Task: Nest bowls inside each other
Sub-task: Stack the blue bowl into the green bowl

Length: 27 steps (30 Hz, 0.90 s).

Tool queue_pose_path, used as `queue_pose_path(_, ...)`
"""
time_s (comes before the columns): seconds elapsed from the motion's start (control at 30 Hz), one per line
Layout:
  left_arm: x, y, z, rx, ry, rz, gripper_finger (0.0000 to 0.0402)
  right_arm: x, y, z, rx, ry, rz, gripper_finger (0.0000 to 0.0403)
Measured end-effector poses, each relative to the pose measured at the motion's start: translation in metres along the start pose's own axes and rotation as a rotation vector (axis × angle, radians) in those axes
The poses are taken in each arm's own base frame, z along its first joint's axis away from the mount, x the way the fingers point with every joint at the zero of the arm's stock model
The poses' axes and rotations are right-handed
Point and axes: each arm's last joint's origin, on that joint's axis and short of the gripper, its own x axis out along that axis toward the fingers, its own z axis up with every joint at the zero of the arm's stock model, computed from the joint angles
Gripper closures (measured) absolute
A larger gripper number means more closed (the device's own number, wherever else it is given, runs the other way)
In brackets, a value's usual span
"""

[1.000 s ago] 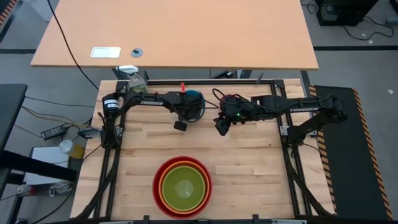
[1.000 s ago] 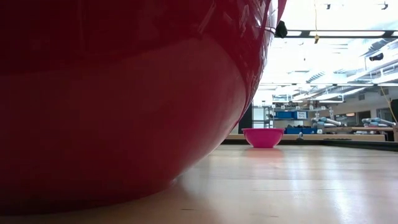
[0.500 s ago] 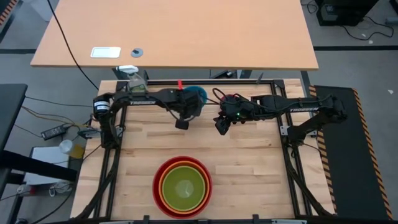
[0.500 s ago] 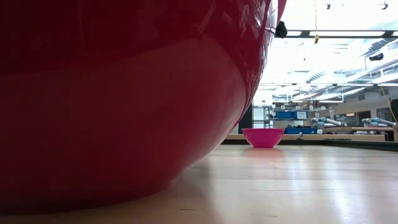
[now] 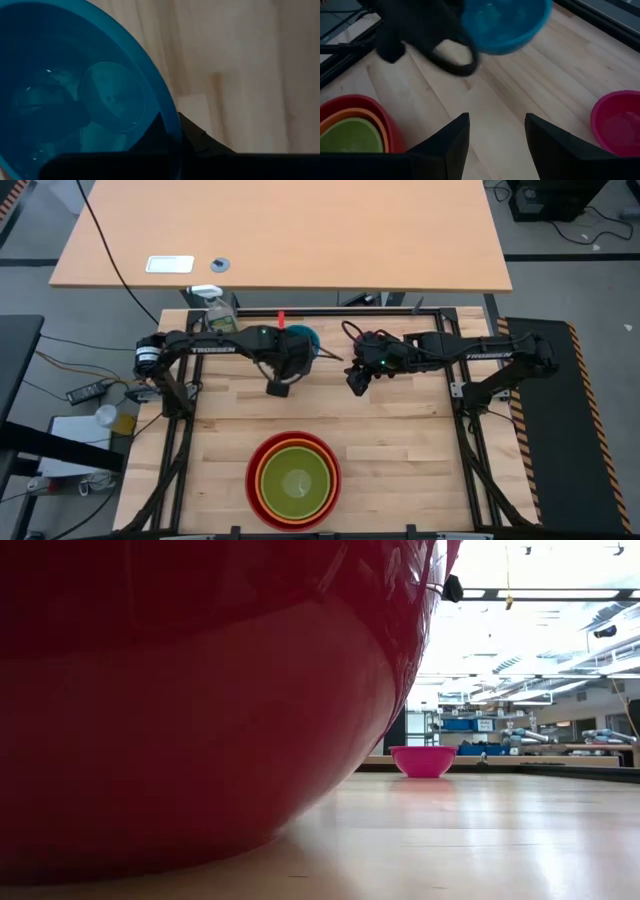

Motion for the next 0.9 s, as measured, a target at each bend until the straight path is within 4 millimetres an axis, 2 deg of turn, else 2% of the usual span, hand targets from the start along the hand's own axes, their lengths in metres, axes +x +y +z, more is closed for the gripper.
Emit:
queue_pose_path(0.2,-0.019,-0.034,0.003,-0.017,-0.003,-0.047,0.0391,0.000,-0.002,0.001,0.008,-0.011,-0.015,0.0205)
queue_pose_path(0.4,-0.040,-0.078,0.011,0.029,-0.072,-0.069,0.0392,0.000,-0.003,0.001,0.048,-0.028,-0.050,0.0205)
queue_pose_path(0.53,-0.058,-0.106,0.012,0.116,-0.137,-0.093,0.0392,0.000,-0.003,0.002,0.065,-0.035,-0.047,0.0205)
queue_pose_path(0.77,-0.086,-0.145,0.004,0.295,-0.223,-0.122,0.0392,0.000,-0.001,0.000,0.100,-0.032,-0.048,0.0205)
queue_pose_path(0.9,-0.100,-0.173,-0.002,0.416,-0.269,-0.217,0.0392,-0.001,0.000,-0.001,0.099,-0.037,-0.052,0.0205)
